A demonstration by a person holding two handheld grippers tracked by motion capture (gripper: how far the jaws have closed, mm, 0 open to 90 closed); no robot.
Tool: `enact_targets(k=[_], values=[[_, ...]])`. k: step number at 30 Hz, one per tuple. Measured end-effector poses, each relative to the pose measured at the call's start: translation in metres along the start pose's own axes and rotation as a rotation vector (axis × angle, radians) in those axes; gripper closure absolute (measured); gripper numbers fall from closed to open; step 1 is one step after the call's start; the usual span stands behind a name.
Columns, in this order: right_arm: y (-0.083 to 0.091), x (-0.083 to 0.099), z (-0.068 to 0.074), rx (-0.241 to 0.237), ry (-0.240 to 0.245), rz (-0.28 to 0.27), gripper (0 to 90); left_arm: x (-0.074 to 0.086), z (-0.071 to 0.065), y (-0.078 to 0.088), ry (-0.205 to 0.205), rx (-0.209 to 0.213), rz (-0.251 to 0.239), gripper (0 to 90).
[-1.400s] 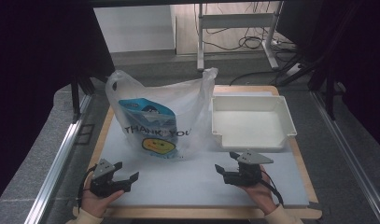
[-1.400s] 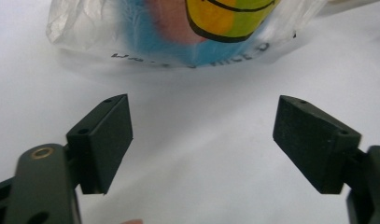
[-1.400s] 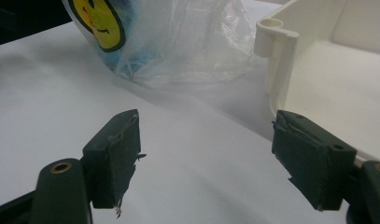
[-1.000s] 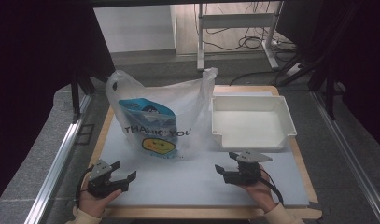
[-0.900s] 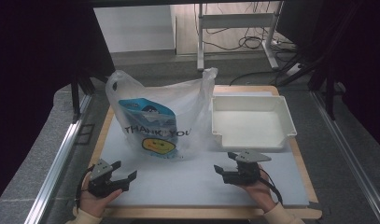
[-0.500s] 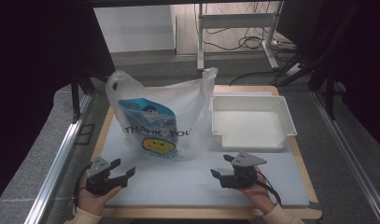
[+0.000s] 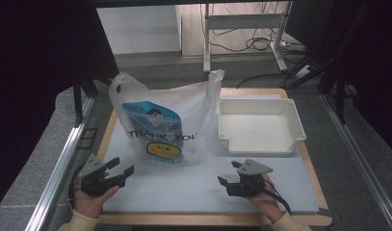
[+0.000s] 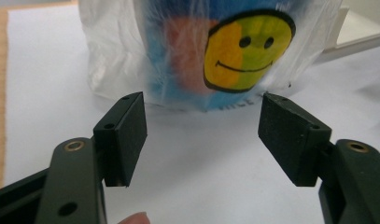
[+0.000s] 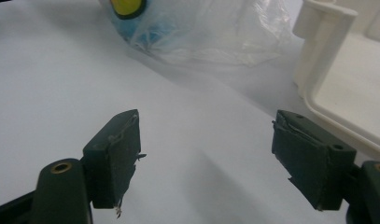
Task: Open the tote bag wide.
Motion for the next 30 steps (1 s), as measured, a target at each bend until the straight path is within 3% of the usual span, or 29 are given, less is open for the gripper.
enact_targets(k=[5,14,30], values=[[0.0,0.004,-0.007,0.016,-0.018,0.015,23.9,-0.011,0.007,0.008,0.007,-0.003,-0.025,32.4],[0.003,0.007,-0.006,0.034,-0.036,0.022,23.9,-0.03,0.009,0.011,-0.01,-0.005,-0.047,31.9],[0.003,0.01,-0.007,0.039,-0.043,0.036,23.8,-0.088,0.021,0.017,-0.001,-0.023,-0.101,31.7]])
Point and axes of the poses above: each handheld gripper's, and its own axes: y roughly backward along the jaws, x roughly out of its underside, z roughly to its left, the point moved 10 cm from there along -y, roughly forward along the jaws, and after that the axes turned 6 degrees about -x, right-handed, at the moved point
